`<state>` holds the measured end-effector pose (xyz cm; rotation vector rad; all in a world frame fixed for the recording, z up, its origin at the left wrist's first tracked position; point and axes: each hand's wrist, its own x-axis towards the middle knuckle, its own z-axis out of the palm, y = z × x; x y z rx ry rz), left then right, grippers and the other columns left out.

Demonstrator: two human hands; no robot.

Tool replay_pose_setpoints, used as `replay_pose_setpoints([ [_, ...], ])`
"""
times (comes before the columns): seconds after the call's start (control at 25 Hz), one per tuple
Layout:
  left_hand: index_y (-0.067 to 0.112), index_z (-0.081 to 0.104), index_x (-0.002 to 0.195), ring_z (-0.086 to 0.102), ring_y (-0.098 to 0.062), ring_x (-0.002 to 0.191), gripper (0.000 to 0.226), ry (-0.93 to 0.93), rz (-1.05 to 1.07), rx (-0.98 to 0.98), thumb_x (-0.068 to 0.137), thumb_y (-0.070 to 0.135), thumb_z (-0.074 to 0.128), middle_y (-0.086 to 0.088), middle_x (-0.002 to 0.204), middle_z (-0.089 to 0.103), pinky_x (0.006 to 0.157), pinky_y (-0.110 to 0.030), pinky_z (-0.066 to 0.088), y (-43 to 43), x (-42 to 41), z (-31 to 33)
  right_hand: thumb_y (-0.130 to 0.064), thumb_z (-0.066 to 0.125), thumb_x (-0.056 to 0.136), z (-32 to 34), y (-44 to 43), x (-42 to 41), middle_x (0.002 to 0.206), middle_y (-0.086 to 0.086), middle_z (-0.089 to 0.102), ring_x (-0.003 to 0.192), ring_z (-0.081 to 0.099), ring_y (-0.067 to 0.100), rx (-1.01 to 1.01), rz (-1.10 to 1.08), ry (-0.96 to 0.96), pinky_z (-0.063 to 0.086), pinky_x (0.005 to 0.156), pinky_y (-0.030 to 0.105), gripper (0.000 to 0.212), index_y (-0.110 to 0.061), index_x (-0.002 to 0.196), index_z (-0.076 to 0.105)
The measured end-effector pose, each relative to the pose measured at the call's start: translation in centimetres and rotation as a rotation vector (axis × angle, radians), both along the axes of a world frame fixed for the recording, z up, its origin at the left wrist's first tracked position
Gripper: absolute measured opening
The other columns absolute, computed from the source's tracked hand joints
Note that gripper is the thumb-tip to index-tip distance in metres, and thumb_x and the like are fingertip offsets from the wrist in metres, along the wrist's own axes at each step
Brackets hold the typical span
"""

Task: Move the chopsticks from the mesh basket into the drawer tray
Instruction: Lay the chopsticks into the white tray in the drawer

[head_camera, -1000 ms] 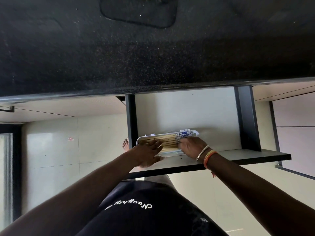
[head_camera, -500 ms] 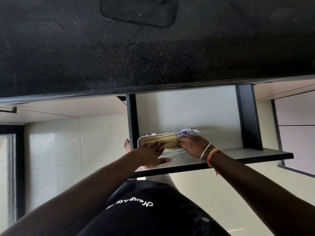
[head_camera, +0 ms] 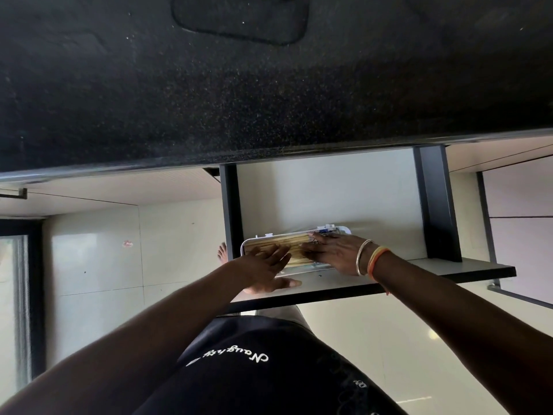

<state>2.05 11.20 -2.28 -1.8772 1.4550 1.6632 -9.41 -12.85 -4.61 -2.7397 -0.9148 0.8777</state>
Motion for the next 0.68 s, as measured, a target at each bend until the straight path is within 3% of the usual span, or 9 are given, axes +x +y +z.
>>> replay_pose_setpoints([
  [0.12, 0.025, -0.009, 0.164, -0.022, -0.014, 0.156, 0.087, -0.005, -0.041, 0.003, 0.095, 0.077, 0.004, 0.008, 0.169, -0.024, 0.126, -0.057, -0.006, 0.1, 0.2, 0.2, -0.005, 0.051, 0.091, 0.2, 0.6, -0.2, 0.146, 0.002, 0.054, 0.137, 0.046, 0.036, 0.041, 0.0, 0.033, 0.048, 0.1, 0.056, 0.051, -0.018, 0.141, 0.052],
  [0.32, 0.021, -0.01, 0.164, -0.021, -0.015, 0.156, 0.089, 0.005, -0.019, -0.044, 0.096, 0.077, 0.005, 0.007, 0.168, -0.024, 0.127, -0.055, -0.004, 0.2, 0.3, 0.6, -0.005, 0.068, 0.083, 0.8, 0.8, -0.6, 0.141, 0.001, 0.059, 0.13, 0.054, 0.033, 0.039, -0.036, 0.034, 0.052, 0.098, 0.052, 0.054, -0.018, 0.135, 0.059],
  [0.48, 0.018, -0.011, 0.163, -0.019, -0.013, 0.156, 0.089, 0.017, -0.018, -0.024, 0.098, 0.075, 0.008, 0.007, 0.168, -0.024, 0.127, -0.053, -0.005, 0.2, 0.4, 0.7, -0.008, 0.06, 0.087, 0.8, 0.7, -0.9, 0.137, 0.001, 0.062, 0.128, 0.056, 0.036, -0.01, -0.064, 0.018, 0.054, 0.094, 0.053, 0.045, -0.018, 0.131, 0.062],
  [0.56, 0.018, -0.01, 0.163, -0.019, -0.015, 0.157, 0.09, 0.012, -0.012, -0.047, 0.096, 0.076, 0.008, 0.005, 0.168, -0.024, 0.127, -0.055, -0.002, 0.2, 0.3, 0.6, -0.007, 0.061, 0.089, 1.0, 0.9, -0.8, 0.144, 0.001, 0.056, 0.134, 0.05, 0.035, -0.006, -0.083, 0.039, 0.049, 0.102, 0.052, 0.051, -0.018, 0.138, 0.055],
  [0.68, 0.016, -0.009, 0.163, -0.018, -0.016, 0.157, 0.093, -0.019, -0.012, -0.045, 0.095, 0.077, 0.007, 0.002, 0.17, -0.022, 0.127, -0.054, -0.002, 0.6, 0.2, 0.3, -0.009, 0.043, 0.099, 1.3, 1.2, -0.7, 0.159, 0.002, 0.035, 0.146, 0.031, 0.035, -0.011, -0.109, 0.079, 0.033, 0.116, 0.05, 0.051, -0.019, 0.149, 0.039],
])
